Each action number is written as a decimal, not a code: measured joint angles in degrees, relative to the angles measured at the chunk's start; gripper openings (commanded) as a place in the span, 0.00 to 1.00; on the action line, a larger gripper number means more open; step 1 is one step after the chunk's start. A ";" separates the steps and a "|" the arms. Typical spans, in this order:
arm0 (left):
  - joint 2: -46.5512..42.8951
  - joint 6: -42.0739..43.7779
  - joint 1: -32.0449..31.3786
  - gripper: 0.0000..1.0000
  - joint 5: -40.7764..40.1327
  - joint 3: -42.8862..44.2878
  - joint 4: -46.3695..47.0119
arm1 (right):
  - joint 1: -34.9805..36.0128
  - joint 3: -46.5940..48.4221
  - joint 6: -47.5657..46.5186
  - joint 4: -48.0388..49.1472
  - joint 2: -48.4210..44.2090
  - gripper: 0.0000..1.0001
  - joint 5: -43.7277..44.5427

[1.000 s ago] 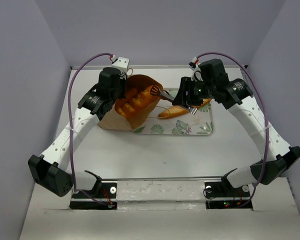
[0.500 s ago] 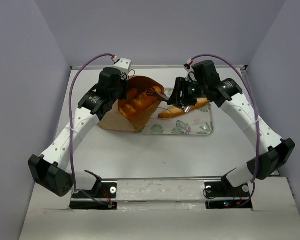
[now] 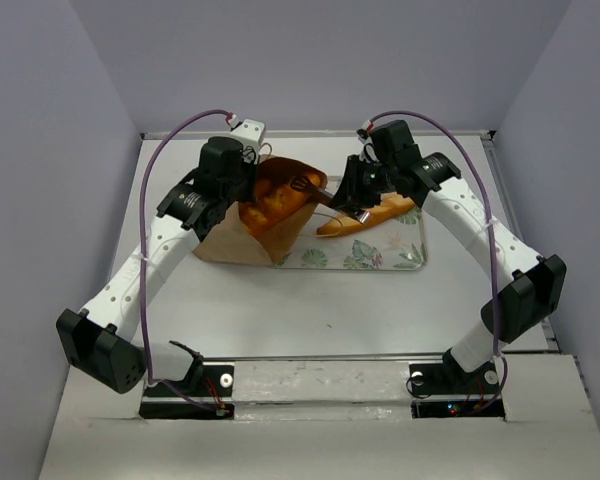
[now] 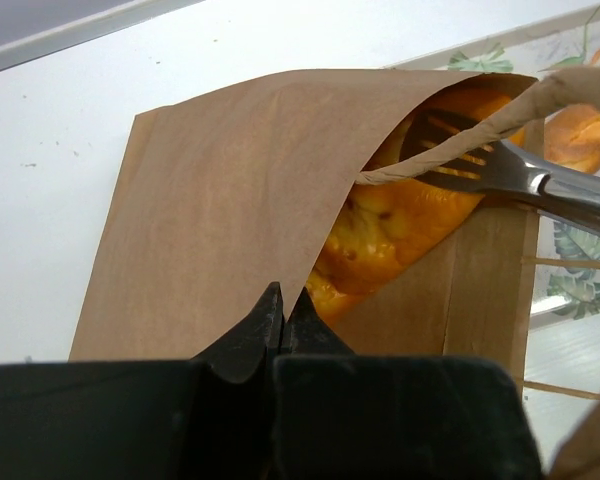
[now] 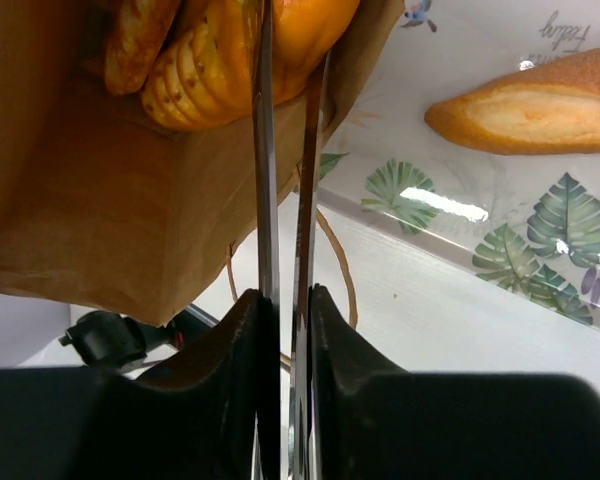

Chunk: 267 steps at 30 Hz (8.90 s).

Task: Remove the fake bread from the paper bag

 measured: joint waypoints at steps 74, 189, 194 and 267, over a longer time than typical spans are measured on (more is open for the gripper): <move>2.40 2.34 20.70 0.00 -8.44 0.04 4.98 | -2.38 -2.86 3.39 7.52 -7.85 0.02 24.81; 1.16 2.14 20.83 0.00 0.17 -1.36 6.12 | -17.86 -0.15 3.41 -1.66 -9.62 0.52 0.66; -0.07 2.84 18.86 0.00 1.53 -2.97 6.78 | -17.86 5.66 1.40 -0.07 -9.73 0.51 -6.34; -12.48 13.68 -4.48 0.00 -11.74 -22.99 7.78 | 5.03 -16.57 16.72 24.06 2.32 0.48 -13.20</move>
